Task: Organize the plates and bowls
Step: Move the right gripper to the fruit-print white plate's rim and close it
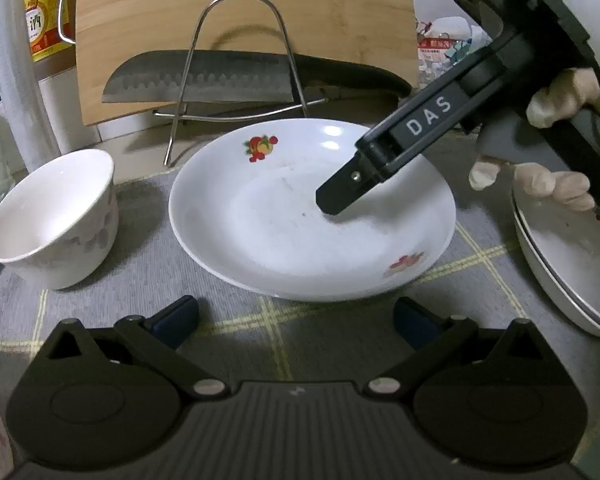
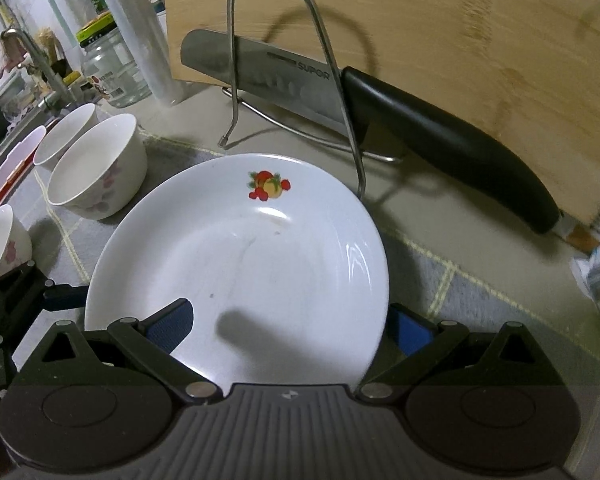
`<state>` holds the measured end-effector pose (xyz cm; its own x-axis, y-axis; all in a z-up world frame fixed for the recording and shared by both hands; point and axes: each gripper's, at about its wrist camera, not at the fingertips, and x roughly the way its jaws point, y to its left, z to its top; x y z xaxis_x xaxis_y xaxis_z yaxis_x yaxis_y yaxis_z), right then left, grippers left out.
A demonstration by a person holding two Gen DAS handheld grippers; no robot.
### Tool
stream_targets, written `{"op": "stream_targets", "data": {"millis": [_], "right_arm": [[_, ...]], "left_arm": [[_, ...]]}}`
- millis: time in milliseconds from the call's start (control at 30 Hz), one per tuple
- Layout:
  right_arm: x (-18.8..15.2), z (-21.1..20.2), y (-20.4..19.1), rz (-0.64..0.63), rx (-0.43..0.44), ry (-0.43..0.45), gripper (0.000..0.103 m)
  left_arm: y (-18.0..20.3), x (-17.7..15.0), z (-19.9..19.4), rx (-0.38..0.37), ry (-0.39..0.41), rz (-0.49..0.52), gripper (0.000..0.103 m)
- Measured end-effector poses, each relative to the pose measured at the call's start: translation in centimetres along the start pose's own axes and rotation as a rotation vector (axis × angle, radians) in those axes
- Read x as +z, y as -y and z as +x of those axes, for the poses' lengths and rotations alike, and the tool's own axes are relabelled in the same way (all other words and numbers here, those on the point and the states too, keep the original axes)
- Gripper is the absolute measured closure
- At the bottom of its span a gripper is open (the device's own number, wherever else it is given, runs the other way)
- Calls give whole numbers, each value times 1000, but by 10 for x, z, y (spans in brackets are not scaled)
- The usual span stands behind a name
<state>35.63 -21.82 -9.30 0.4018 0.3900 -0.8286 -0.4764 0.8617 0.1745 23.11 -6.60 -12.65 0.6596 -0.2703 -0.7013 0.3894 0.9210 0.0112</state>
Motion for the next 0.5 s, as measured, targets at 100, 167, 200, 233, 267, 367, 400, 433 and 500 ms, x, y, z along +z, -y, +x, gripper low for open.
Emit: {"op": "stream_targets", "data": {"millis": [100,167,200,233,267,367,400,433,500], "right_arm": [[3,3,-1,-17,1,-1,0],[5,4,-1,-29,1,-1,0],[6,5,-1,-35,1,0,0],[7,5,-1,-41,2,0,0],[8,6,-1,-45,3,1,0],[10,8,-1,-58,6,1,0],[11,8,-1,-62,7,0,0],[13,9,-1,-66,9,1,0],[15,11,-1,-74,14,1,0]], "left_arm": [[-2,1,1,-2,4,3,0],[-2,1,2,-5,8,7,0],[-3,2,2,-8,9,9,0],[-4,2,3,-10,11,12,0],[-4,2,3,-12,13,15,0],[-6,4,5,-20,17,23,0],[-6,5,6,-23,17,27,0],[-7,5,6,-26,17,31,0],[-8,5,7,-35,21,40,0]]}}
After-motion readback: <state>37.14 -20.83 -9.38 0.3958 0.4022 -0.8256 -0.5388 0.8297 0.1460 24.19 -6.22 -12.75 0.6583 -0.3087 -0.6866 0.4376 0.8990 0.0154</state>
